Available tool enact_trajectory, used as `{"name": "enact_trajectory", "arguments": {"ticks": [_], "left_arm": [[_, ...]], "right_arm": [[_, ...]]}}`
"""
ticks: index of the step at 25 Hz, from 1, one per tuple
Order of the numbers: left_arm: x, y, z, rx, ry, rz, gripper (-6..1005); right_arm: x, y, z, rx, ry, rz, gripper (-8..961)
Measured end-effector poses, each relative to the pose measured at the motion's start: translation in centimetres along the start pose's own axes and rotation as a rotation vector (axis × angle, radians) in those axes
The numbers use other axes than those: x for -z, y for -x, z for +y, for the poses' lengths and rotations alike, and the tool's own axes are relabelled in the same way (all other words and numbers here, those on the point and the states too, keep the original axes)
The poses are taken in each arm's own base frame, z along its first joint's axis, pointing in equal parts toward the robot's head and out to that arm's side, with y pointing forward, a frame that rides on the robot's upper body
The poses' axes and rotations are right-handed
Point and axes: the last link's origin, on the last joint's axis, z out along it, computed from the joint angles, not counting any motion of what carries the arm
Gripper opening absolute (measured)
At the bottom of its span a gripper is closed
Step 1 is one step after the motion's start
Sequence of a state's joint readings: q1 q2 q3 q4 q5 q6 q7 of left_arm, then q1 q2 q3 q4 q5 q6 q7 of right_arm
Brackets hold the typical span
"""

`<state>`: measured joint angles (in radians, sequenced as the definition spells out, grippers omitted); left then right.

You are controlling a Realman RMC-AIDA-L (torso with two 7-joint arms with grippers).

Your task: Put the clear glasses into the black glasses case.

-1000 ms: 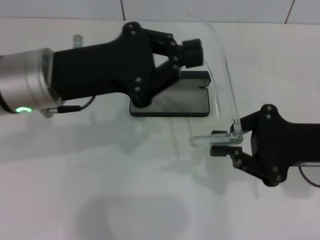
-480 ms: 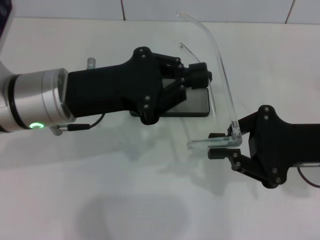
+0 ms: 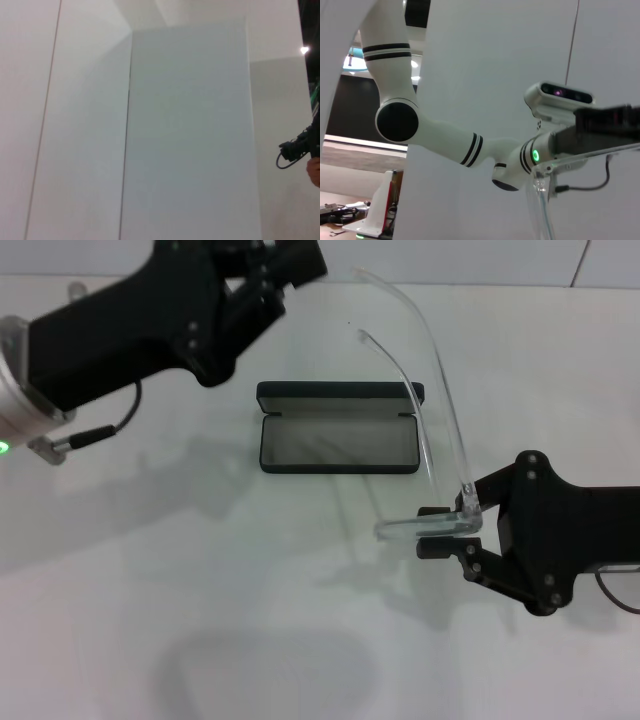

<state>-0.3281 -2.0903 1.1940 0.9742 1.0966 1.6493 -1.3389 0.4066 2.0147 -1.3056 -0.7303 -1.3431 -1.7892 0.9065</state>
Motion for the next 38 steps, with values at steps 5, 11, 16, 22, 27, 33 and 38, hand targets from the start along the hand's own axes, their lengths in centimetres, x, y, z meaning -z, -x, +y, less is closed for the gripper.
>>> {"name": "enact_trajectory", "arguments": {"ticks": [5, 11, 16, 22, 27, 33, 38], "left_arm": [[-1.5, 0.5, 1.4, -0.025, 0.105, -0.004, 57], [-2.8, 2.0, 2.3, 0.02, 0.164, -0.041, 57], [-3.3, 2.8, 2.6, 0.046, 0.192, -0.059, 57], [-2.7, 3.8, 2.6, 0.095, 0.17, -0.072, 57], [-2.3, 4.5, 2.6, 0.129, 0.158, -0.09, 58], [-2.7, 5.4, 3.3, 0.158, 0.196, -0.136, 58], [-3.0, 6.1, 3.5, 0.189, 0.214, -0.154, 58]], "right_arm": [[-0.7, -0.4, 0.1, -0.009, 0.018, 0.013, 111], [-1.5, -0.5, 0.1, -0.009, 0.053, 0.02, 111], [-1.8, -0.6, 0.2, -0.013, 0.066, 0.025, 111], [-2.0, -0.2, 0.1, -0.001, 0.069, 0.011, 110], [-1.9, 0.2, -0.1, 0.008, 0.054, -0.013, 110], [-1.9, 0.5, -0.4, 0.025, 0.057, -0.02, 110], [-2.0, 0.8, -0.4, 0.04, 0.059, -0.021, 110]]}}
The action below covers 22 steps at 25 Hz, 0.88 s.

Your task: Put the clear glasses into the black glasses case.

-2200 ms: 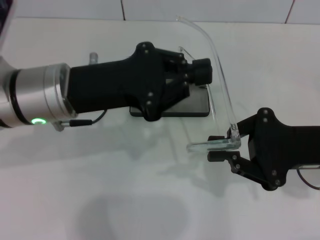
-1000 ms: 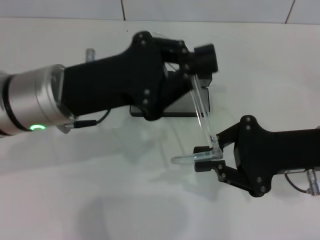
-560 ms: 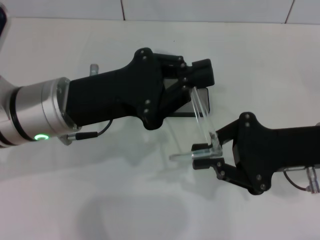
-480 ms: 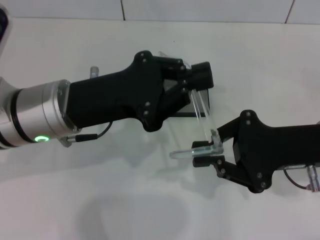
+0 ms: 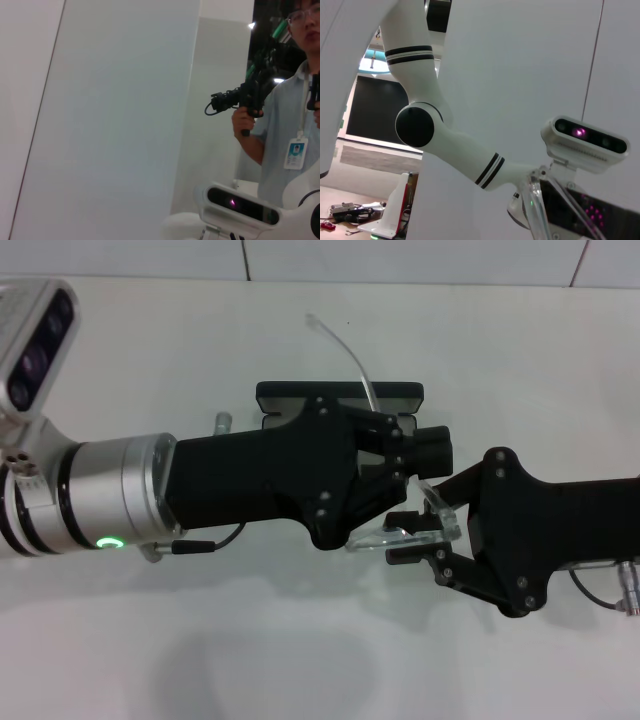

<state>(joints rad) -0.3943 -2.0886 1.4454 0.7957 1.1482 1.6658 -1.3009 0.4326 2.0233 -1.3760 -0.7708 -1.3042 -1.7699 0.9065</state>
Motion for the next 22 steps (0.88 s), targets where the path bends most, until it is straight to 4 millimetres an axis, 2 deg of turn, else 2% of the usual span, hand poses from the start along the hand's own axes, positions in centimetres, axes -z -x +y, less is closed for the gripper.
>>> {"name": "enact_trajectory", "arguments": {"ticks": [22], "left_arm": [[0.17, 0.19, -0.23, 0.047, -0.008, -0.003, 58]], "right_arm": [[0.31, 0.43, -0.17, 0.022, -0.025, -0.018, 109]]}}
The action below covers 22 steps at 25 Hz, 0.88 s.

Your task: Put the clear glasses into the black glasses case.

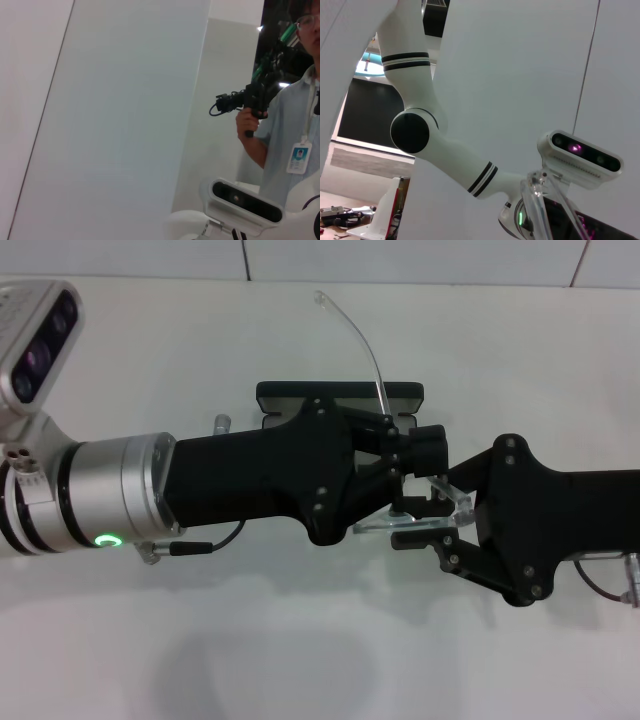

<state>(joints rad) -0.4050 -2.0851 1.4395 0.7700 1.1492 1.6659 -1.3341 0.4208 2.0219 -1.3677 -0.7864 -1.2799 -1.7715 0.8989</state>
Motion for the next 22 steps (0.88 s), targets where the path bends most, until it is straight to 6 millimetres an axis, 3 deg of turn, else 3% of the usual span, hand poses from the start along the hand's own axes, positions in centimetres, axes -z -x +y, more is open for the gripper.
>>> {"name": "enact_trajectory", "arguments": {"ticks": [14, 18, 22], "left_arm": [[0.4, -0.4, -0.2, -0.018, -0.013, 0.009, 58], [1.5, -1.8, -0.6, -0.067, -0.063, 0.05, 58], [4.0, -3.6, -1.6, -0.138, -0.181, 0.113, 58]], "right_arm": [[0.1, 0.3, 0.2, 0.002, -0.002, -0.023, 109], [0.2, 0.2, 0.4, -0.003, -0.008, -0.022, 109], [0.3, 0.3, 0.7, -0.007, 0.001, -0.032, 109]]}}
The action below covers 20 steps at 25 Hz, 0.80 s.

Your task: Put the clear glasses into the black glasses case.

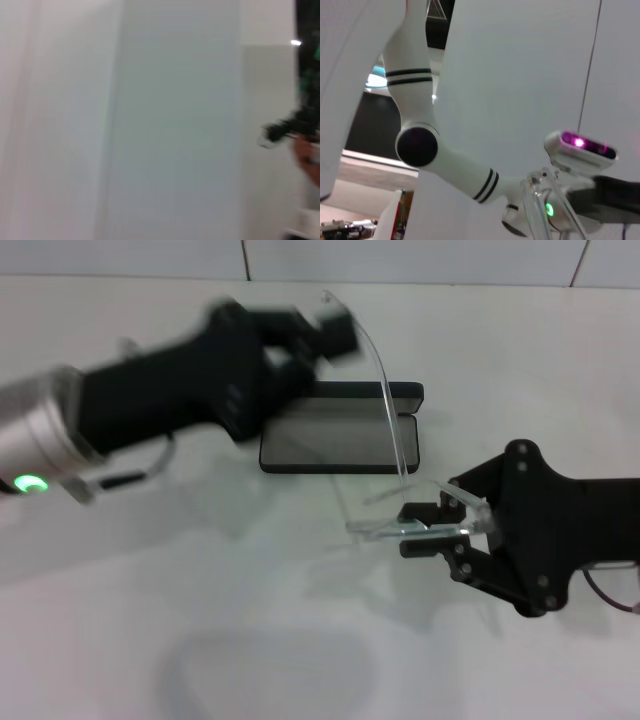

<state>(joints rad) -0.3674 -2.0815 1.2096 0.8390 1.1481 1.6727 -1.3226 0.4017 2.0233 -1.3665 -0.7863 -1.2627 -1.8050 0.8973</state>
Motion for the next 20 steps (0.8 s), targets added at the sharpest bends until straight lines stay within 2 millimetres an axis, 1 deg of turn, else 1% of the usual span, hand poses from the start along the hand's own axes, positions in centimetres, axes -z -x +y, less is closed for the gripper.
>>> {"name": "enact_trajectory", "arguments": {"ticks": [4, 5, 7, 8, 12, 15, 20], "left_arm": [[2.0, -0.6, -2.0, -0.009, -0.154, 0.05, 58], [2.2, -0.4, -2.6, 0.011, -0.188, 0.05, 58], [2.1, -0.3, -2.7, 0.018, -0.188, 0.043, 58], [1.9, -0.1, -2.8, 0.021, -0.182, 0.033, 58], [0.2, 0.8, -2.5, 0.033, -0.117, -0.019, 58], [-1.0, 1.3, -2.2, 0.049, -0.071, -0.038, 58], [-2.4, 1.7, -1.7, 0.064, -0.011, -0.051, 58]], "right_arm": [[0.3, 0.8, 0.2, 0.011, 0.002, -0.057, 108], [0.5, 1.4, 0.3, 0.021, 0.006, -0.091, 108], [0.9, 2.4, 0.6, 0.04, 0.027, -0.155, 108], [1.1, 3.1, 0.8, 0.053, 0.051, -0.196, 108], [1.1, 4.1, 0.9, 0.063, 0.095, -0.257, 108], [0.7, 4.1, 1.0, 0.047, 0.111, -0.265, 108], [-0.8, 3.5, 1.0, 0.011, 0.159, -0.249, 108]]}}
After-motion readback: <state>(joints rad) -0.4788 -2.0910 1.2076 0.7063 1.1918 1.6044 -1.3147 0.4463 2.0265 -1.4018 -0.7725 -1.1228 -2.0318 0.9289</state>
